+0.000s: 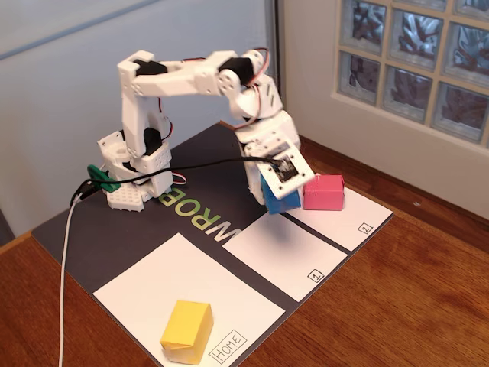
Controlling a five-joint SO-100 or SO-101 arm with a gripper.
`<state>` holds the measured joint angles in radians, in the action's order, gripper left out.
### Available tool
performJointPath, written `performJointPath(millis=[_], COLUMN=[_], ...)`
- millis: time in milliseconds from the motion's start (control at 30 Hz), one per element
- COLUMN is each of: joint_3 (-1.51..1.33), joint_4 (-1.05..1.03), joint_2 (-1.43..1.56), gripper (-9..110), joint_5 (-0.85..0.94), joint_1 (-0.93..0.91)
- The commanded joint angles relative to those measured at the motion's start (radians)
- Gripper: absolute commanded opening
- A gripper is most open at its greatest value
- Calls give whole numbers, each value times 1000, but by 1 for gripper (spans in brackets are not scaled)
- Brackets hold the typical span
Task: Move box blue to home
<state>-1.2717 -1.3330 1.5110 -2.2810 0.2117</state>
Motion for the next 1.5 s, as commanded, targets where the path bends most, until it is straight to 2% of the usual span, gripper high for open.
performJointPath(millis=[0, 333, 533, 700, 967, 1100, 1467], joint_3=[-92, -459, -557, -643, -857, -877, -867], joint_4=[-67, -126, -101, 67, 348, 356, 348], joint_2=[199, 503, 541, 518, 472, 422, 362], gripper=[-1, -1, 0, 0, 0, -1, -1], joint_5=[37, 153, 204, 422, 933, 1154, 1433], joint_1=[-55, -331, -529, -652, -733, -716, -614])
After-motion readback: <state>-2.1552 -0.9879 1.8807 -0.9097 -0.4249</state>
